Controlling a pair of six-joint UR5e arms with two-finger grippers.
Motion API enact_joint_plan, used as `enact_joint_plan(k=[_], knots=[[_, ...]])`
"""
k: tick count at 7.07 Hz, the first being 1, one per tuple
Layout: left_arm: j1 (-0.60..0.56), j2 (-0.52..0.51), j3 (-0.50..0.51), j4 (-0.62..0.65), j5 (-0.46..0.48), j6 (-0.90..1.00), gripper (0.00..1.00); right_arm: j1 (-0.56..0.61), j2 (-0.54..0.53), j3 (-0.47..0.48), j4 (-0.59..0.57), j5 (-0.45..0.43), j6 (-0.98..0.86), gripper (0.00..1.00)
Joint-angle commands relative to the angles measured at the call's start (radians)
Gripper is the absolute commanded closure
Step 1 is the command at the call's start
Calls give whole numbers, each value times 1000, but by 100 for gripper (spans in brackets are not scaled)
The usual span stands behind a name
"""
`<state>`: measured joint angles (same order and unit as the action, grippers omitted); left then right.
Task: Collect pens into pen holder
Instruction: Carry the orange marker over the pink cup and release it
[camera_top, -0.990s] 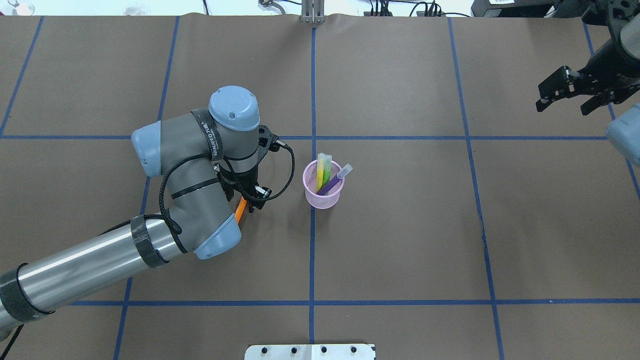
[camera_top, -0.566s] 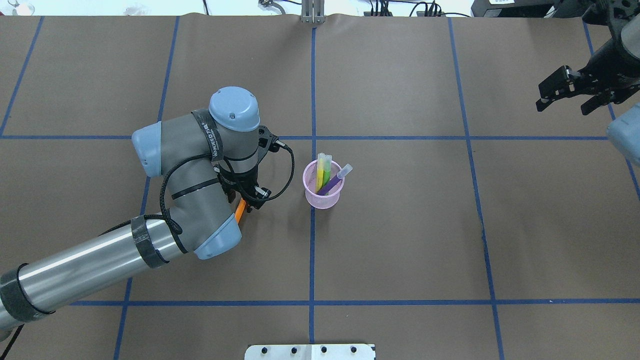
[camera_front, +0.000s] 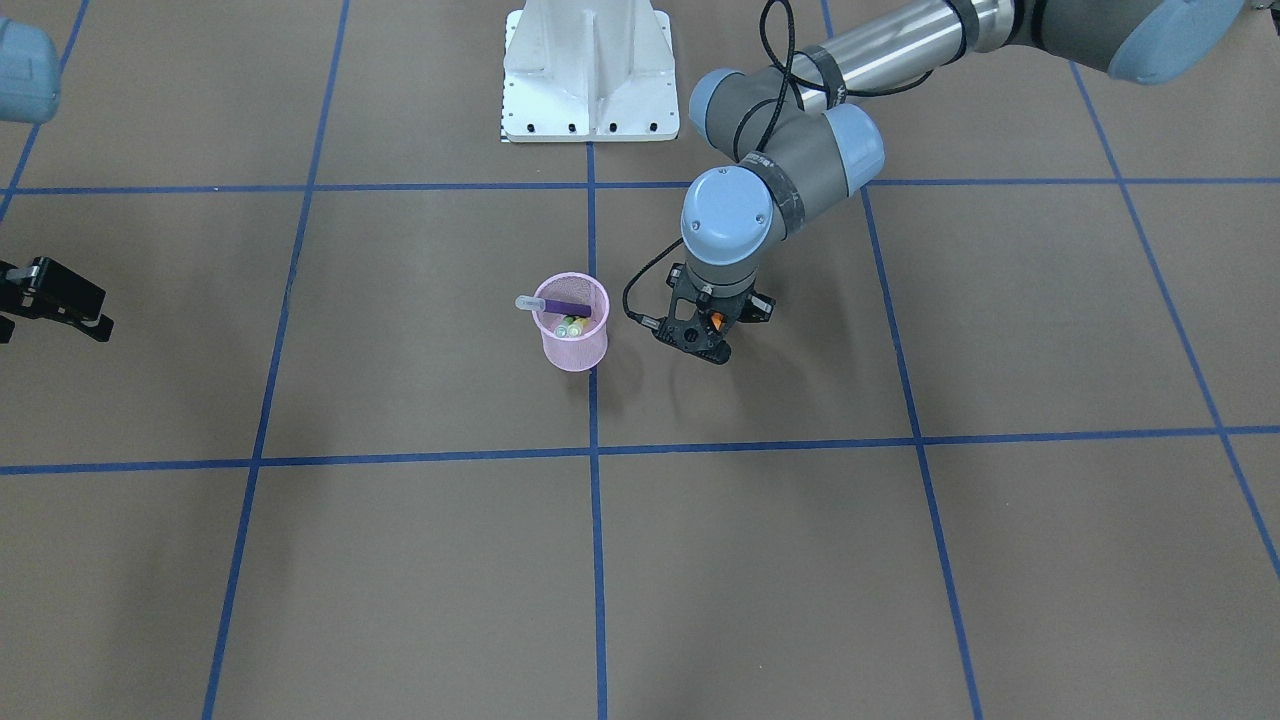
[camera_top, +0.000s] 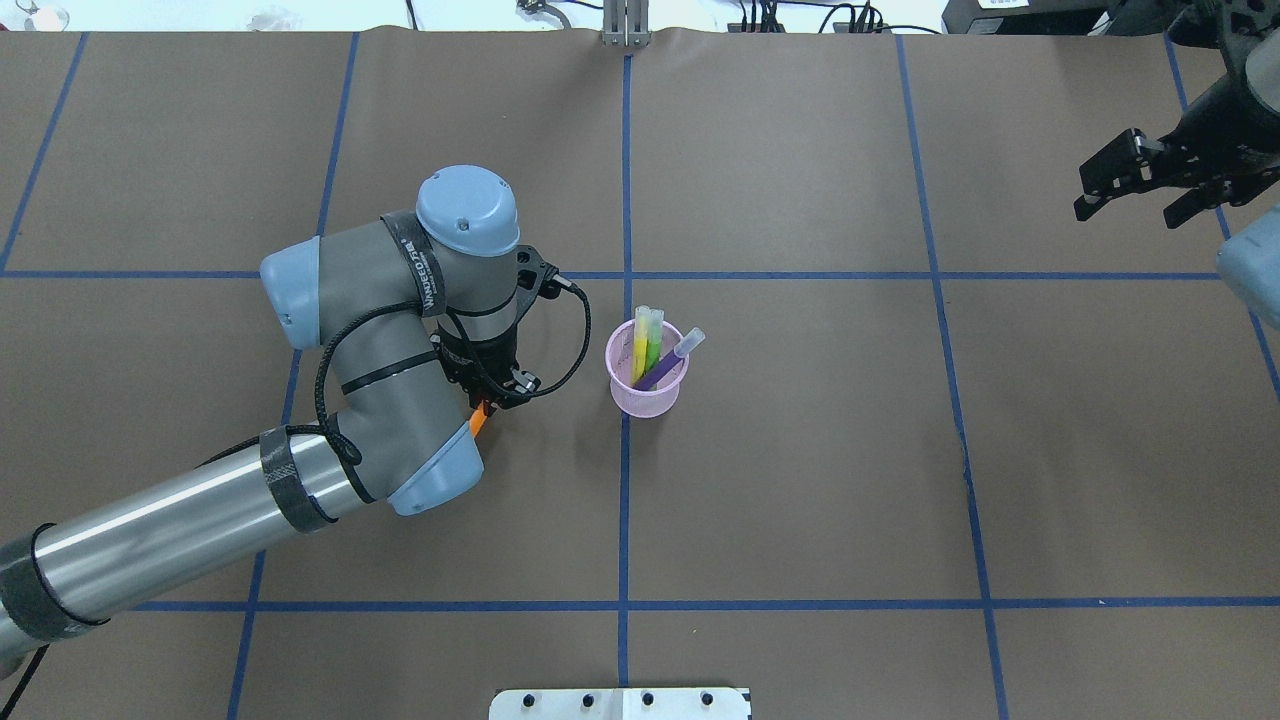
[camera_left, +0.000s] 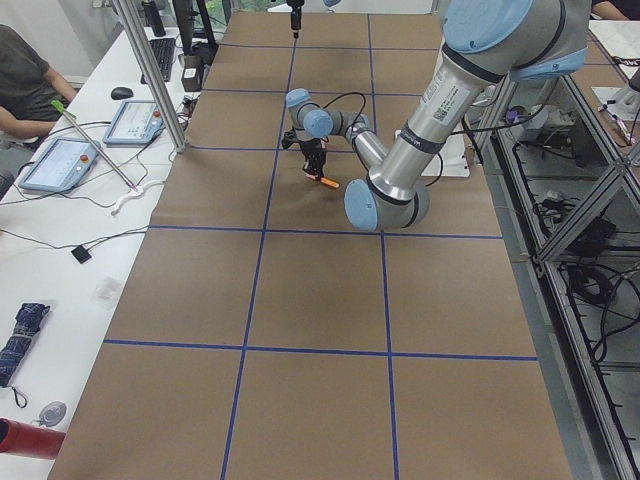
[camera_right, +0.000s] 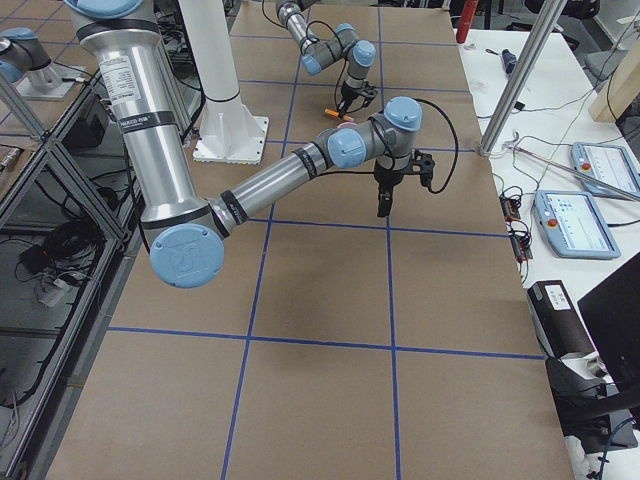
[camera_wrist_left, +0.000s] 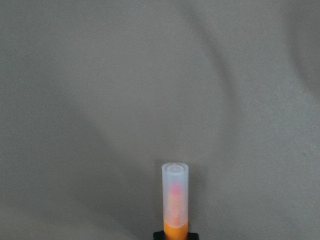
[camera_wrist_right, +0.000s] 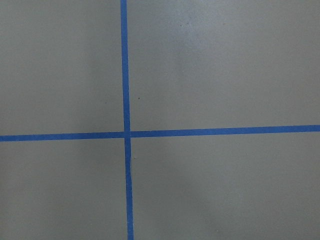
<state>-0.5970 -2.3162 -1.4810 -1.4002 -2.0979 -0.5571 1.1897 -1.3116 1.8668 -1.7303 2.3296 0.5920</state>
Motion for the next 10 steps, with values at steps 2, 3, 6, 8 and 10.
enact_joint_plan(k=[2,3,6,8,10], knots=[[-23,-24,-129,-3,50,-59,100,13,0,0,0,1,-1,0],[-14,-102,-168,-5,169,-145,100,16,2,0,0,1,-3,0],[51,-170,-269,-58,465,-246,100,24,5,0,2,1,-4,0],[149,-163,-248,-120,602,-257,100,24,5,2,0,1,-4,0],[174,-166,-190,-163,624,-282,100,24,5,0,0,1,-6,0]])
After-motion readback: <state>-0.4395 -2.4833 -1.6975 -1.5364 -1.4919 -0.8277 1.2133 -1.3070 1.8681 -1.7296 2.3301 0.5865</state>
